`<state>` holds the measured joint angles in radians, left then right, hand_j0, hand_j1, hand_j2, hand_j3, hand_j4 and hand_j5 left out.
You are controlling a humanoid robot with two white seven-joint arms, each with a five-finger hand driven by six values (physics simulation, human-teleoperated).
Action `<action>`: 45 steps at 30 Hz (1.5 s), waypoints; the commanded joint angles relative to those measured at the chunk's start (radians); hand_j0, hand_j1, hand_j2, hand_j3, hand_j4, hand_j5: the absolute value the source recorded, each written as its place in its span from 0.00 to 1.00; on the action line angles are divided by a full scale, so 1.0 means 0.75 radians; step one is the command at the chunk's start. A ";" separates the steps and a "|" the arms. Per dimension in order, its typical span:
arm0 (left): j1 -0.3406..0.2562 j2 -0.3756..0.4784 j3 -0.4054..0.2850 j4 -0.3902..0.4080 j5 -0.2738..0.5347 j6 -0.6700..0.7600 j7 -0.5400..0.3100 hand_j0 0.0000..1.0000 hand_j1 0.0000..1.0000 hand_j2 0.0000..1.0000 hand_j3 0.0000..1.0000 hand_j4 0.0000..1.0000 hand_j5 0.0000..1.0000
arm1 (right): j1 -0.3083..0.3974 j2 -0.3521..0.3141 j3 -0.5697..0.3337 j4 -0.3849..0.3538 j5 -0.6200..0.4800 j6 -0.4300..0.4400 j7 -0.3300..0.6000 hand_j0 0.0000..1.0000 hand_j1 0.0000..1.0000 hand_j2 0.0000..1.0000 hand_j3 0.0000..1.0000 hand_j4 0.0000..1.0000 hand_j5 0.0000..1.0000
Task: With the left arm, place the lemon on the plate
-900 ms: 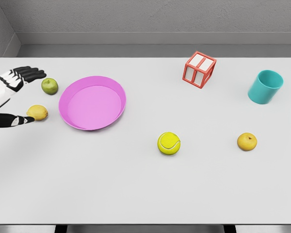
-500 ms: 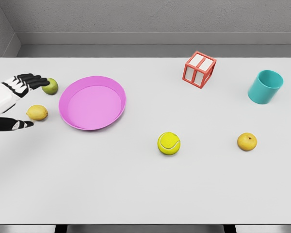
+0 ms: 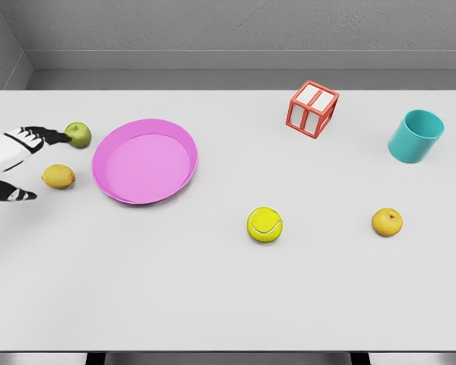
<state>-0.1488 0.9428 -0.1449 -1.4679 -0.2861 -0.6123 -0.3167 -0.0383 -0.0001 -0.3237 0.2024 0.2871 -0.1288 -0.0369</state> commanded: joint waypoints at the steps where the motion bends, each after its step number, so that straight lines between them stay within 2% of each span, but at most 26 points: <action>1: 0.000 0.015 -0.005 0.037 -0.001 0.002 0.001 1.00 1.00 1.00 1.00 1.00 1.00 | 0.000 0.000 0.000 0.000 0.000 0.000 0.000 1.00 1.00 1.00 1.00 1.00 1.00; 4: -0.004 0.021 -0.009 0.039 -0.011 0.002 -0.001 1.00 1.00 1.00 1.00 1.00 1.00 | 0.000 0.000 0.000 0.000 0.000 0.000 0.000 1.00 1.00 1.00 1.00 1.00 1.00; 7: -0.041 0.017 -0.089 0.035 -0.003 0.002 -0.001 1.00 1.00 1.00 1.00 1.00 1.00 | 0.000 0.000 0.000 0.000 0.000 0.000 0.000 1.00 1.00 1.00 1.00 1.00 1.00; 11: -0.053 0.005 -0.114 0.039 -0.001 0.002 -0.001 1.00 1.00 1.00 1.00 1.00 1.00 | 0.000 0.000 0.000 0.000 0.000 0.000 0.000 1.00 1.00 1.00 1.00 1.00 1.00; 14: -0.065 0.001 -0.126 0.137 0.013 0.002 0.001 1.00 1.00 1.00 1.00 1.00 1.00 | 0.000 0.000 0.000 0.000 0.000 0.000 0.000 1.00 1.00 1.00 1.00 1.00 1.00; 16: -0.104 -0.015 -0.183 0.159 0.028 0.002 0.001 1.00 1.00 1.00 1.00 1.00 1.00 | 0.000 0.000 0.000 0.000 0.000 0.000 0.000 1.00 1.00 1.00 1.00 1.00 1.00; 21: -0.155 -0.067 -0.220 0.190 0.015 0.002 -0.003 1.00 1.00 1.00 1.00 1.00 1.00 | 0.000 0.000 0.000 0.000 0.000 0.000 0.000 1.00 1.00 1.00 1.00 1.00 1.00; 24: -0.157 -0.095 -0.222 0.213 0.011 0.002 -0.007 1.00 1.00 1.00 1.00 1.00 1.00 | 0.000 0.000 0.000 0.000 0.000 0.000 0.000 1.00 1.00 1.00 1.00 1.00 1.00; 27: -0.184 -0.124 -0.222 0.317 -0.003 0.002 -0.007 1.00 1.00 1.00 1.00 1.00 1.00 | 0.000 0.000 0.000 0.000 0.000 0.000 0.000 1.00 1.00 1.00 1.00 1.00 1.00; 29: -0.192 -0.140 -0.222 0.337 -0.005 0.002 -0.011 1.00 1.00 1.00 1.00 1.00 1.00 | 0.000 0.000 0.000 0.000 0.000 0.000 0.000 1.00 1.00 1.00 1.00 1.00 1.00; 32: -0.231 -0.185 -0.222 0.415 -0.005 0.002 -0.075 1.00 1.00 1.00 1.00 1.00 1.00 | 0.000 0.000 0.000 0.000 0.000 0.000 0.000 1.00 1.00 1.00 1.00 1.00 1.00; 37: -0.237 -0.185 -0.222 0.417 -0.009 0.002 -0.079 1.00 1.00 1.00 1.00 1.00 1.00 | 0.000 0.000 0.000 0.000 0.000 0.000 0.000 1.00 1.00 1.00 1.00 1.00 1.00; 38: -0.252 -0.185 -0.220 0.417 -0.052 0.002 -0.079 1.00 1.00 1.00 1.00 1.00 1.00 | 0.000 0.000 0.000 0.000 0.000 0.000 0.000 1.00 1.00 1.00 1.00 1.00 1.00; 41: -0.262 -0.183 -0.220 0.419 -0.071 0.002 -0.081 1.00 1.00 1.00 1.00 1.00 1.00 | 0.000 0.000 0.000 0.000 0.000 0.000 0.000 1.00 1.00 1.00 1.00 1.00 1.00; 43: -0.262 -0.185 -0.220 0.417 -0.097 0.002 -0.081 0.93 0.93 0.93 0.93 0.93 0.93 | 0.000 0.000 0.000 0.000 0.000 0.000 0.000 1.00 1.00 1.00 1.00 1.00 1.00; 45: -0.262 -0.185 -0.220 0.417 -0.109 0.002 -0.081 0.91 0.91 0.91 0.91 0.91 0.91 | 0.000 0.000 0.000 0.000 0.000 0.000 0.000 1.00 1.00 1.00 1.00 1.00 1.00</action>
<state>-0.3451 0.8031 -0.3104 -1.1553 -0.3588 -0.6124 -0.3777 -0.0383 -0.0001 -0.3237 0.2024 0.2871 -0.1288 -0.0369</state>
